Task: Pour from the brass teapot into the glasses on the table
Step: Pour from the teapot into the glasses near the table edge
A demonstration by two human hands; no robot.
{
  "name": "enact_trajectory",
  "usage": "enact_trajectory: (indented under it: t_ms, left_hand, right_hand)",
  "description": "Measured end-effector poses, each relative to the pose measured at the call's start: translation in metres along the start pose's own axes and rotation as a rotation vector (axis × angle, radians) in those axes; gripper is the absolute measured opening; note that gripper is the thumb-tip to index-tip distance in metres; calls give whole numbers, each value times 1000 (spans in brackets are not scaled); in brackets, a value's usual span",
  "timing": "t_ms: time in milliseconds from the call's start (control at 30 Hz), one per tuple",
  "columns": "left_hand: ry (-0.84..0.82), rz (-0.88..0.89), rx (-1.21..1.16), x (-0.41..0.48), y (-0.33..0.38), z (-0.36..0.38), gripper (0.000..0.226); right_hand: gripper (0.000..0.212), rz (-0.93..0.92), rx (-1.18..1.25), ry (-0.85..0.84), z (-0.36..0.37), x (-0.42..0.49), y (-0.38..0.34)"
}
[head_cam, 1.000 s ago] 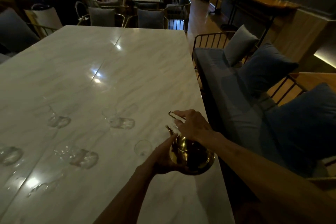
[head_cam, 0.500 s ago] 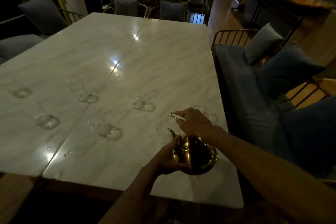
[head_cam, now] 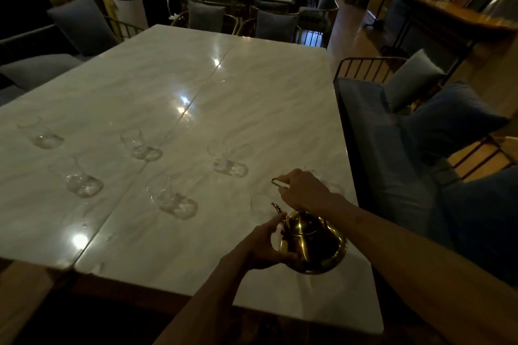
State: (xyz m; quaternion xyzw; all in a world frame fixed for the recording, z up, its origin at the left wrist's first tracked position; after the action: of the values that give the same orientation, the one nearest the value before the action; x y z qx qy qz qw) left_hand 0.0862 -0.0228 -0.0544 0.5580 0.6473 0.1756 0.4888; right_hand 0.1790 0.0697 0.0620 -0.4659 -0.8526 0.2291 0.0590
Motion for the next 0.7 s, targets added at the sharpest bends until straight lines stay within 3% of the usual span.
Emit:
enact_trajectory:
  t_ms: [333,700]
  left_hand:
    - [33,103,-27,-1,5,0,84]
    - [54,116,-50,-5,9,-3,90]
  right_hand:
    - [49,1,32,-36,2,10,-4]
    - [47,0,-10,-70,1,19,-14]
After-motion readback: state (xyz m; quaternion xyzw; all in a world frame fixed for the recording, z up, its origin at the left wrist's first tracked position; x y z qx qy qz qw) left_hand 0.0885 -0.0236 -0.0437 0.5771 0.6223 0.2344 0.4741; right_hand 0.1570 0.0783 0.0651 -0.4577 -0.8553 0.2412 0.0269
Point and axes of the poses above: each hand's wrist, its own x-axis towards the middle knuckle, its own z-axis out of the palm, y = z × x, the point moved 4 cm from there along x, towards the middle knuckle, and after that the axes turned 15 degrees about -z, right-handed, at the moved point
